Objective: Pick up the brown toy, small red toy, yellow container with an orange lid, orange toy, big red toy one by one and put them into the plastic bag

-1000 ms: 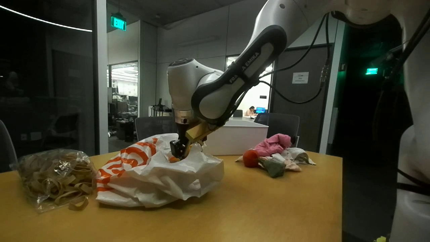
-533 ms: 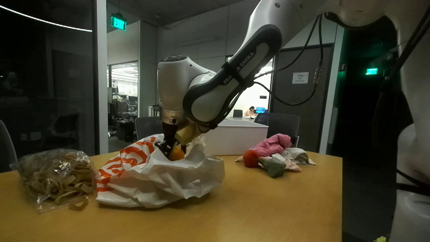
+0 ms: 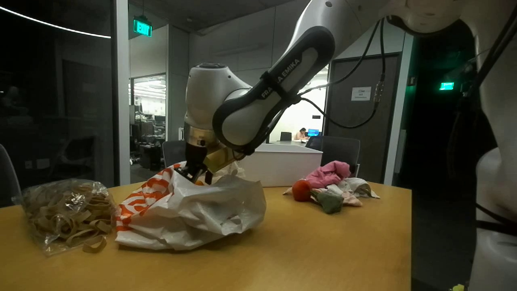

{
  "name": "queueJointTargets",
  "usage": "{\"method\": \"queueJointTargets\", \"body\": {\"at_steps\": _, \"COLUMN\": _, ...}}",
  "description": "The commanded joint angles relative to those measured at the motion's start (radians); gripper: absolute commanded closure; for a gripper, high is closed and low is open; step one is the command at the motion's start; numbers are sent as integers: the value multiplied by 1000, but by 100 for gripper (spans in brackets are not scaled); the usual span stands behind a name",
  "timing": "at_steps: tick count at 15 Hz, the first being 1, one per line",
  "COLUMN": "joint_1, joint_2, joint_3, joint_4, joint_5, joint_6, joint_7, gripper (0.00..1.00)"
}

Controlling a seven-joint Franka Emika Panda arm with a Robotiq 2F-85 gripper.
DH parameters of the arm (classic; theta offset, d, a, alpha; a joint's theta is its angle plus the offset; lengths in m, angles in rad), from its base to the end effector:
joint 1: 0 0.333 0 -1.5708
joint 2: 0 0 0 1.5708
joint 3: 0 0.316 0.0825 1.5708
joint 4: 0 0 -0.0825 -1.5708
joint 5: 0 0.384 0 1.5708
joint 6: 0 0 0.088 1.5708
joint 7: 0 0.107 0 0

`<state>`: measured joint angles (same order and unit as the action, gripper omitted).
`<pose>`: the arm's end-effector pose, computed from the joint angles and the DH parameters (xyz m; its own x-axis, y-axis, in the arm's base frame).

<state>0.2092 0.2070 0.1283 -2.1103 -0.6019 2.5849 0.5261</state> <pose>0.5583 0.2048 0.3441 0.8891 0.3016 0.3441 0.2201 -0.9412 0.2563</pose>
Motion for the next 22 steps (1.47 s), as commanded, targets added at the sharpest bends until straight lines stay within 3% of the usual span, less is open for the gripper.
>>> {"method": "queueJointTargets", "body": {"at_steps": 1, "joint_1": 18, "joint_2": -65, "joint_3": -19, "joint_4": -8, "joint_5": 45, "joint_6": -97, "joint_7": -49, "gripper": 0}}
{"method": "queueJointTargets", "body": {"at_steps": 7, "joint_1": -19, "joint_2": -231, "joint_3": 2, "joint_4": -37, "joint_5": 310, "joint_6": -271, "joint_7": -194, "gripper": 0}}
{"method": "queueJointTargets", "body": {"at_steps": 10, "joint_1": -50, "joint_2": -301, "joint_3": -12, "joint_4": -40, "joint_5": 230, "joint_6": -426, "joint_7": -78, "gripper": 0}}
{"method": "queueJointTargets", "body": {"at_steps": 15, "joint_1": -150, "joint_2": -348, "joint_3": -53, "joint_4": -90, "joint_5": 265, "joint_6": -570, "joint_7": 13, "gripper": 0}}
{"method": "queueJointTargets", "body": {"at_steps": 22, "joint_1": -276, "joint_2": -309, "joint_3": -140, "joint_4": -193, "joint_5": 253, "joint_6": -525, "joint_7": 241, "gripper": 0}}
